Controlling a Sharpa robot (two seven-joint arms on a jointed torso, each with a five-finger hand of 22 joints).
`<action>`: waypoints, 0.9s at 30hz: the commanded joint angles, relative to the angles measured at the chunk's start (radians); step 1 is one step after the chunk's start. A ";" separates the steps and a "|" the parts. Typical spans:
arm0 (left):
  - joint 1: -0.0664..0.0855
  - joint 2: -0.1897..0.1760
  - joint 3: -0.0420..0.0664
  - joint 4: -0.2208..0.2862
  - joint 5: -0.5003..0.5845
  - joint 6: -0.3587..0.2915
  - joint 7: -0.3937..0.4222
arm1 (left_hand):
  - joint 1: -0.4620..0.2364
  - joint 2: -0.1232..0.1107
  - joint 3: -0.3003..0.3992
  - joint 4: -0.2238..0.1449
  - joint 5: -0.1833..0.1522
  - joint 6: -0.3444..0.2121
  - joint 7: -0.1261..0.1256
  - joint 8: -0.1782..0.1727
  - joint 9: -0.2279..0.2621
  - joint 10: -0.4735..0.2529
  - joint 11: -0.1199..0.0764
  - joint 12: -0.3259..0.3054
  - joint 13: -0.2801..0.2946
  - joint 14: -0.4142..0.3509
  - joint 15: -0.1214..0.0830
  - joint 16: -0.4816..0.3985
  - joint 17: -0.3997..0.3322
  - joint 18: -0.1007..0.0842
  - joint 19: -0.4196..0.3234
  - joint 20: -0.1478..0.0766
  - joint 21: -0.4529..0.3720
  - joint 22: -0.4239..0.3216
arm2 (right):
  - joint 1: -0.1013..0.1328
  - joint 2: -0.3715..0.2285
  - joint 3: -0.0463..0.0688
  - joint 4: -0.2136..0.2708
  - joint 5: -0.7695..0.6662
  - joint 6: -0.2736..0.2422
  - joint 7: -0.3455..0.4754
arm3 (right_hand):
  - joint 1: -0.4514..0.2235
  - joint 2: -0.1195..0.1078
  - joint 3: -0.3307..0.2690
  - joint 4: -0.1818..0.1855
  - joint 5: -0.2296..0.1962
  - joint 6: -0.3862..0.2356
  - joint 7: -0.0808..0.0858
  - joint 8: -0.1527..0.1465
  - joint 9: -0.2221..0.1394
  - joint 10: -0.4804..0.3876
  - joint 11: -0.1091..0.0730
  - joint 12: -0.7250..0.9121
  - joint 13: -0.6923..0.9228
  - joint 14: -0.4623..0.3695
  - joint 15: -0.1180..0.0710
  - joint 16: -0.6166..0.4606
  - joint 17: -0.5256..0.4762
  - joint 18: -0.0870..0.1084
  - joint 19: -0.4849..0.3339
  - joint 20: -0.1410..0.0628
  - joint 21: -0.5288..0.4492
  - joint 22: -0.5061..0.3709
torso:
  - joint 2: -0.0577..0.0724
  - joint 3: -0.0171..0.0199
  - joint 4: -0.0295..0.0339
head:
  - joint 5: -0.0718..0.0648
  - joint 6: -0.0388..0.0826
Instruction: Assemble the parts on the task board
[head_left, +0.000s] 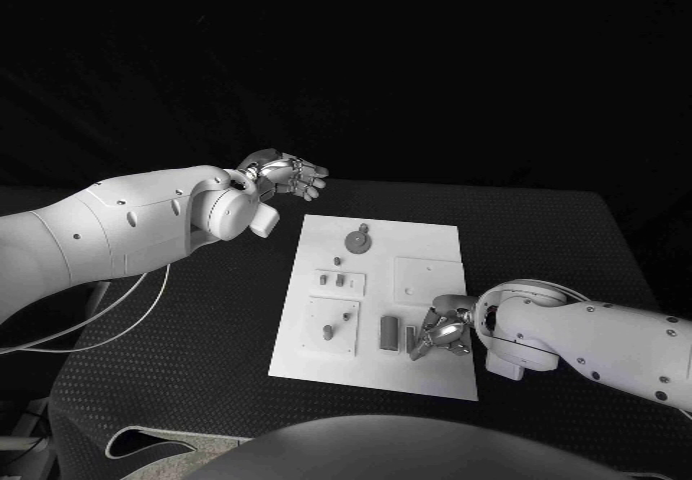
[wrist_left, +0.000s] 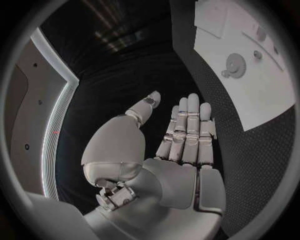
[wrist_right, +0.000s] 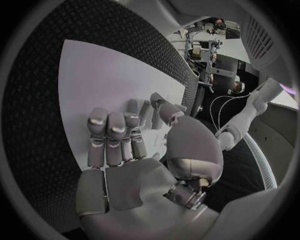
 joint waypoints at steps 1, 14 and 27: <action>0.001 0.001 0.001 0.002 0.004 0.014 0.006 | -0.006 0.001 0.002 0.006 0.004 -0.006 -0.002 0.004 -0.002 -0.002 0.006 0.002 -0.001 0.007 0.001 -0.007 0.002 0.019 0.007 0.001 -0.003 0.002 | -0.001 0.001 0.000 -0.001 -0.013 0.008 0.007 | 0.007 0.003 0.019 0.013 -0.004 0.008 -0.001 0.005 -0.001 0.006 -0.004 -0.002 -0.001 0.003 -0.003 0.000 0.000 0.061 0.005 -0.001 0.001 -0.001 | 0.000 -0.0004 0.0007 | -0.001 0.000; 0.001 -0.001 0.000 0.002 0.004 0.015 0.005 | -0.007 0.001 0.002 0.007 0.004 -0.007 -0.001 0.004 -0.002 -0.002 0.006 0.002 -0.001 0.007 0.001 -0.008 0.002 0.019 0.007 0.001 -0.004 0.002 | -0.002 0.002 0.000 -0.010 -0.007 -0.002 0.002 | -0.001 0.034 0.112 0.084 -0.004 0.020 -0.005 0.009 -0.006 0.019 -0.008 -0.003 -0.003 0.015 -0.003 0.005 0.002 0.061 0.010 0.003 0.006 -0.002 | 0.000 -0.0011 0.0010 | 0.000 0.000; 0.001 -0.001 0.000 0.003 0.004 0.016 0.004 | -0.007 0.002 0.002 0.008 0.004 -0.007 -0.001 0.004 -0.002 -0.002 0.006 0.003 -0.001 0.008 0.001 -0.008 0.004 0.019 0.007 0.001 -0.004 0.003 | -0.002 0.006 0.000 -0.014 -0.006 0.005 -0.002 | 0.004 0.069 0.165 0.064 -0.001 0.026 -0.007 0.011 -0.009 0.025 -0.010 -0.002 -0.002 0.017 -0.003 0.007 0.002 0.061 0.008 0.005 0.011 0.000 | 0.000 -0.0015 0.0008 | 0.001 0.000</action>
